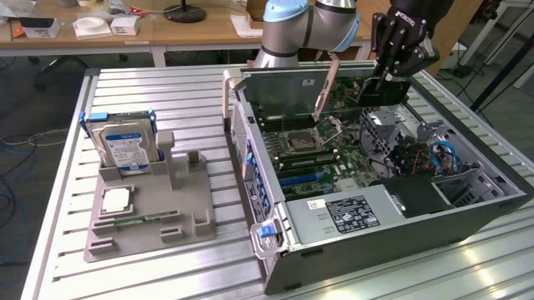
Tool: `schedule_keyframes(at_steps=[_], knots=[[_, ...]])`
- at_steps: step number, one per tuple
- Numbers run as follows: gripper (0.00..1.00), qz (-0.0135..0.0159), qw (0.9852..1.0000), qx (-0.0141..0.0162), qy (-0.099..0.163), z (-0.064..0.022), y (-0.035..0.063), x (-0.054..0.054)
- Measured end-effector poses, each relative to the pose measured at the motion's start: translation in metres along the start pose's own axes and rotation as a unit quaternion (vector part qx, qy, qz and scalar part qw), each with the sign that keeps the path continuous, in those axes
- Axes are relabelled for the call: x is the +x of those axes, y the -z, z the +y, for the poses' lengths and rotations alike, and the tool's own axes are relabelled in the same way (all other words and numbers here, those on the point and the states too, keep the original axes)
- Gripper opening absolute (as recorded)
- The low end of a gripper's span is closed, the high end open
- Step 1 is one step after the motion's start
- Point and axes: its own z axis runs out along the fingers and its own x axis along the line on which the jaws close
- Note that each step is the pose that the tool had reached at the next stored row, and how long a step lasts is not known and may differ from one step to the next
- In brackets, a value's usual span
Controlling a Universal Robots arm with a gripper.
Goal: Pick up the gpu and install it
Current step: 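Insert the gpu into the slot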
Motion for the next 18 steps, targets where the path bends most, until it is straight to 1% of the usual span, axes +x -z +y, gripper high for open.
schedule_keyframes(at_steps=[3,5,18], knots=[[0.26,-0.0003,1.0000,0.0038,0.002,0.0007,-0.0040,0.000],[0.26,-0.0002,1.0000,0.0049,0.003,0.0022,-0.0075,0.000],[0.26,-0.0003,1.0000,0.0063,0.003,0.0213,-0.0309,0.002]])
